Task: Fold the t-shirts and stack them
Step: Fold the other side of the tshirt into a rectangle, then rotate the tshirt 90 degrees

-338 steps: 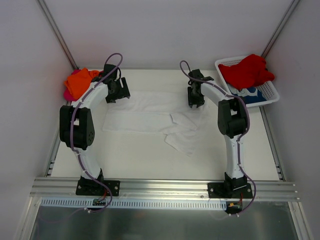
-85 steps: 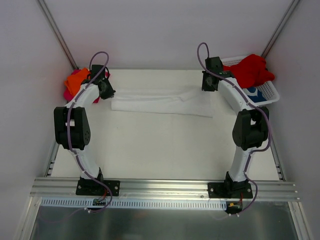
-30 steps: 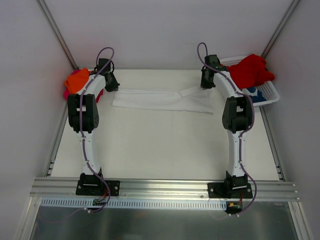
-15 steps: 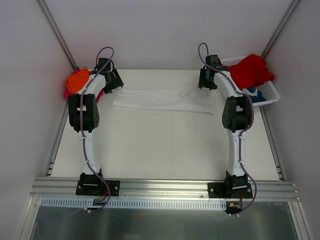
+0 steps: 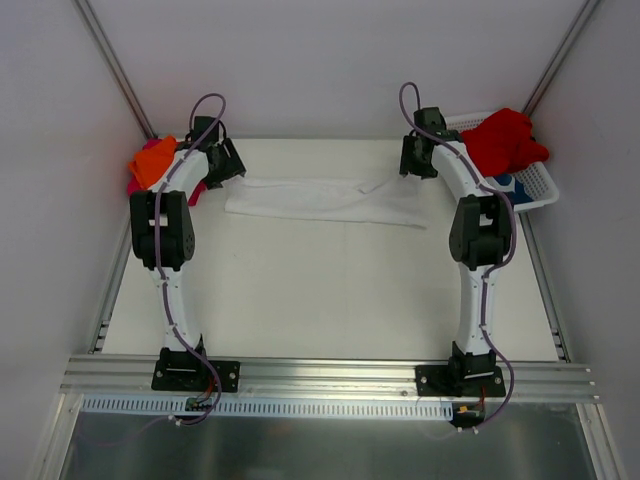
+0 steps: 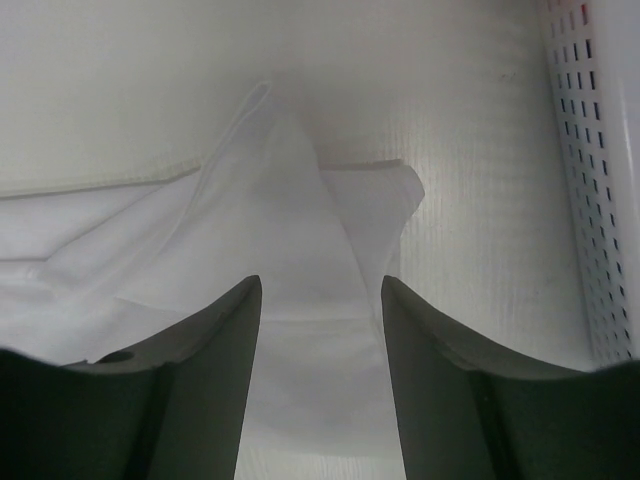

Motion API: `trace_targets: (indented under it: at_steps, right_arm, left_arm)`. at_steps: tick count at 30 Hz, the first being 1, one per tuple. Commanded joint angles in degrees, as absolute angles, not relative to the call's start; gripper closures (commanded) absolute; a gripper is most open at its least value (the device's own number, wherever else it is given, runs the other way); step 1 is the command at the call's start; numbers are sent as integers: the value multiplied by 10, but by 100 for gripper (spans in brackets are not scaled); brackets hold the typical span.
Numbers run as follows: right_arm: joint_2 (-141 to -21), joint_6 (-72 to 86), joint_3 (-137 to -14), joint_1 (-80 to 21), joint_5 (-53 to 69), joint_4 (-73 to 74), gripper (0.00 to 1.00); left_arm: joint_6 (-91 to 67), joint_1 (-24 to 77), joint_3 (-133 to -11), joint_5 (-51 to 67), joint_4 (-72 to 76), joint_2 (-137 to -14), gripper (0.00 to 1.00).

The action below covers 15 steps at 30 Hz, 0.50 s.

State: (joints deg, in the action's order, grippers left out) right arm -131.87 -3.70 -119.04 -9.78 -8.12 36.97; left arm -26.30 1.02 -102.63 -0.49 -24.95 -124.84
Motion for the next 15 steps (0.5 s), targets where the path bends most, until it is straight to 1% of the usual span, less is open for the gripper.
trace_targets:
  at_steps: [1, 7, 15]
  right_arm:
    - [-1231, -42, -1181, -125, -83, 379, 45]
    - [-1218, -40, -1156, -176, -84, 386, 46]
    - [-1209, -20, -1096, -210, -70, 372, 46]
  left_arm:
    - [-251, 14, -1013, -9, -251, -1167, 32]
    - [-244, 36, -998, -3, -253, -1163, 32]
    - [-249, 58, -966, -2, -252, -1179, 32]
